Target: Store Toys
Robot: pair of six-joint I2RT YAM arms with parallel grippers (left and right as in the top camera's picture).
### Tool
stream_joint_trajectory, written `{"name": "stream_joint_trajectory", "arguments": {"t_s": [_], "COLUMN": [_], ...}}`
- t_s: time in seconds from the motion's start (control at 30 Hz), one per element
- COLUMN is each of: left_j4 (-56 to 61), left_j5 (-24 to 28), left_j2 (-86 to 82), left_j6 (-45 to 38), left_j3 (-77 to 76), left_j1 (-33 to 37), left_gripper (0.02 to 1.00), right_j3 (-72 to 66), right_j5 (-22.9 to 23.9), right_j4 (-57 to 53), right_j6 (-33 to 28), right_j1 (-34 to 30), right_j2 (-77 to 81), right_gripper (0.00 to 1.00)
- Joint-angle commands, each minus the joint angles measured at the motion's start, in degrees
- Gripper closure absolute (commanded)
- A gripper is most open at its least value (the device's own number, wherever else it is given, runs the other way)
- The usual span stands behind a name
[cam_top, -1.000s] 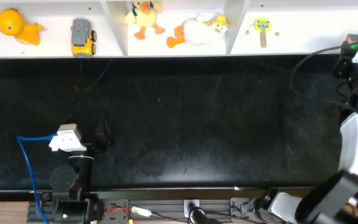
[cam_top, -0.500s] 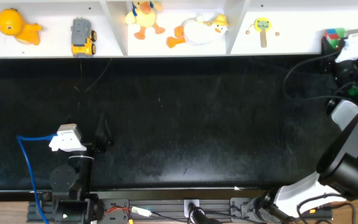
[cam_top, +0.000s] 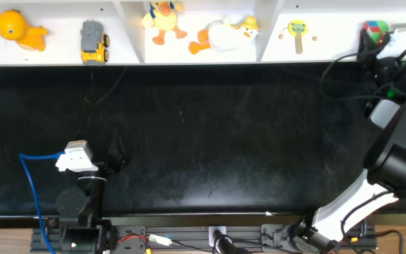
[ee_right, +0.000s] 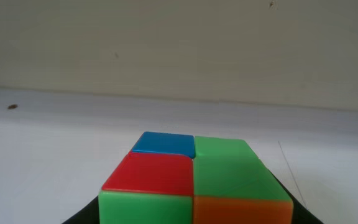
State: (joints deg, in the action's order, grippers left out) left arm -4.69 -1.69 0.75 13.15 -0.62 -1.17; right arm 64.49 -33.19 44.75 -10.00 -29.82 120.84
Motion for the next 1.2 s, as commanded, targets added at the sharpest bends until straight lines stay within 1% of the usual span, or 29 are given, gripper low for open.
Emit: {"name": "stream_joint_trajectory", "arguments": {"t_s": [0.03,0.1,0.2,0.23,0.27,0.33,0.43,0.5,0.57,0.6,0.63,0.73,0.77,0.83,0.9,0.93,1.03,1.1,1.13,1.2], "left_j4": [-0.11,-0.13,-0.11,-0.11,-0.11,-0.11,-0.11,-0.11,-0.11,-0.11,-0.11,-0.11,-0.11,-0.11,-0.11,-0.11,-0.11,-0.11,-0.11,-0.13], "left_j5": [0.7,0.72,0.7,0.7,0.7,0.7,0.72,0.7,0.7,0.7,0.72,0.7,0.7,0.7,0.7,0.7,0.72,0.72,0.7,0.72], "left_j2": [-0.59,-0.59,-0.59,-0.59,-0.59,-0.59,-0.59,-0.59,-0.59,-0.59,-0.59,-0.59,-0.59,-0.59,-0.59,-0.59,-0.59,-0.59,-0.59,-0.59], "left_j6": [-1.29,-1.29,-1.29,-1.29,-1.29,-1.29,-1.29,-1.29,-1.29,-1.29,-1.29,-1.29,-1.29,-1.29,-1.29,-1.29,-1.29,-1.29,-1.29,-1.29], "left_j3": [0.15,0.15,0.15,0.15,0.15,0.15,0.15,0.15,0.15,0.15,0.15,0.15,0.15,0.15,0.15,0.15,0.15,0.15,0.15,0.15], "left_j1": [-0.46,-0.46,-0.46,-0.46,-0.46,-0.46,-0.46,-0.46,-0.46,-0.46,-0.46,-0.46,-0.46,-0.46,-0.46,-0.46,-0.46,-0.46,-0.46,-0.46], "left_gripper": [0.02,0.02,0.02,0.02,0.02,0.02,0.02,0.02,0.02,0.02,0.02,0.02,0.02,0.02,0.02,0.02,0.02,0.023,0.023,0.02], "right_j3": [3.13,3.5,3.52,3.52,3.5,3.5,3.5,3.5,3.5,3.5,3.5,3.5,3.5,3.5,3.5,3.5,3.52,3.52,3.52,3.52], "right_j5": [6.01,7.43,7.34,7.32,7.32,7.3,7.04,5.49,4.7,4.96,6.08,12.81,14.38,18.97,22.36,22.95,21.92,19.91,19.1,16.79], "right_j4": [-1.16,-1.84,-1.95,-2.12,-2.12,-2.08,-2.43,-3.89,-8.92,-12.57,-16.98,-34.6,-40.11,-52.22,-61.27,-65.42,-75.67,-83.08,-86.01,-91.8], "right_j6": [2.29,2.29,2.36,2.6,3.52,6.58,10.69,13.38,15.61,15.74,15.72,15.45,14.71,13.64,13.66,13.68,14.38,14.19,13.22,8.39], "right_j1": [2.62,3.04,3.15,3.15,3.15,3.13,2.86,2.56,2.1,1.88,1.68,1.11,0.9,0.5,0.44,0.44,0.7,1.25,1.53,2.6], "right_j2": [0.79,0.79,0.79,0.79,0.79,0.76,0.42,-0.66,-3.41,-5.25,-7.39,-16.57,-19.56,-26.49,-32.59,-35.71,-43.6,-48.37,-50.1,-53.44], "right_gripper": [0.956,0.954,0.943,0.818,0.63,0.005,0.005,0.005,0.003,0.005,0.005,0.007,0.005,0.007,0.009,0.007,0.001,0.005,0.005,0.005]}}
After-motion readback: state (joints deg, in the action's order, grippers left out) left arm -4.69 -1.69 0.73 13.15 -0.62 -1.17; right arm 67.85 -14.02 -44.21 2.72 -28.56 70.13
